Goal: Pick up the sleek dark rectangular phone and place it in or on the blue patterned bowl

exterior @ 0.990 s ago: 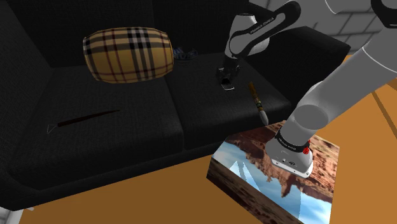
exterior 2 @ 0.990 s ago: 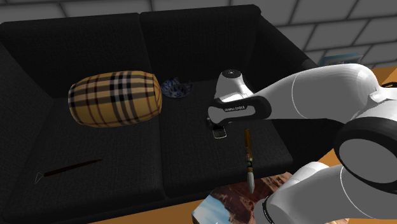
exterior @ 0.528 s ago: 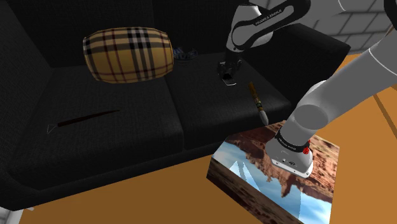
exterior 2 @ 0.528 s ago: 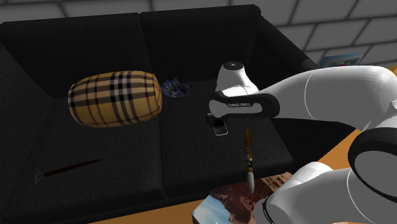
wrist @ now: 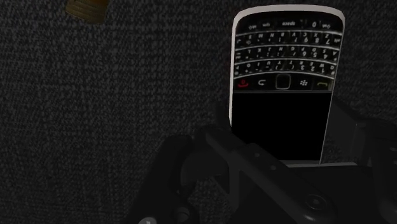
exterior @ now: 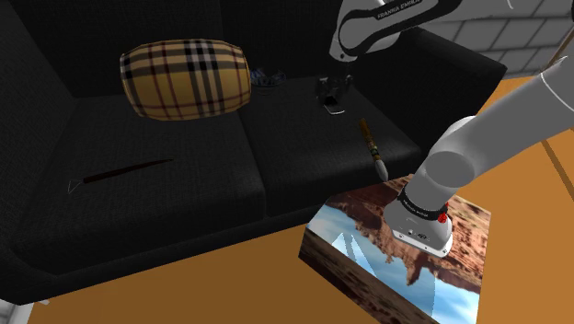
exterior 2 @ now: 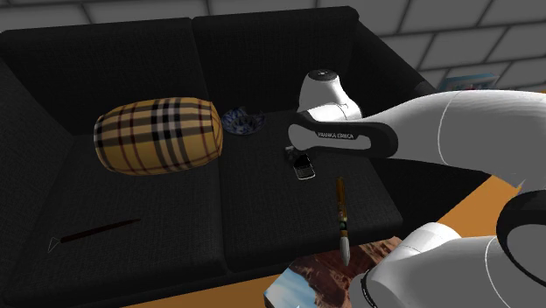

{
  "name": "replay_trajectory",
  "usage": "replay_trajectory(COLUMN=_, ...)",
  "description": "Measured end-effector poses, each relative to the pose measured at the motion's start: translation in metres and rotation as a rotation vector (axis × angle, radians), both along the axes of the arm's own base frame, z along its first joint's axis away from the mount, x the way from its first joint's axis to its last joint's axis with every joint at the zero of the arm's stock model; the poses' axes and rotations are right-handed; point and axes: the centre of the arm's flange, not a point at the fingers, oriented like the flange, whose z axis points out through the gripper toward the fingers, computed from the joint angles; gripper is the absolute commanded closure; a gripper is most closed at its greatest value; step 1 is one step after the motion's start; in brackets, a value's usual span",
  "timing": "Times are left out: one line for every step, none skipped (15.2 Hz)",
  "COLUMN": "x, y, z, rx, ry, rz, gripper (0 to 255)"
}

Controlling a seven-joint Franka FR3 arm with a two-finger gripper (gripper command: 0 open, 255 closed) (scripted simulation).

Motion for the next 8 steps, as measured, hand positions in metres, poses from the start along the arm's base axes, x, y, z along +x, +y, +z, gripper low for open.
replay_trajectory(x=-0.001, y=0.000, z=0.005, rx=0.000, ry=0.000, rz=0.000, gripper=255)
replay_trajectory(x=0.000, y=-0.001, z=0.010, rx=0.000, ry=0.000, rz=0.000, gripper=255)
replay_trajectory(x=0.000, y=-0.002, z=0.015, rx=0.000, ry=0.000, rz=0.000, gripper=255)
replay_trajectory(x=-0.002, y=0.000, z=0.021, rx=0.000, ry=0.000, rz=0.000, gripper=255)
replay_trajectory(x=-0.001, y=-0.001, z=0.026, rx=0.000, ry=0.000, rz=0.000, gripper=255)
replay_trajectory(x=0.000, y=-0.001, z=0.031, rx=0.000, ry=0.000, rz=0.000, gripper=255)
replay_trajectory(x=-0.001, y=-0.002, z=0.036, rx=0.000, ry=0.000, rz=0.000, gripper=255)
replay_trajectory(x=0.000, y=-0.003, z=0.041, rx=0.000, ry=0.000, rz=0.000, gripper=255)
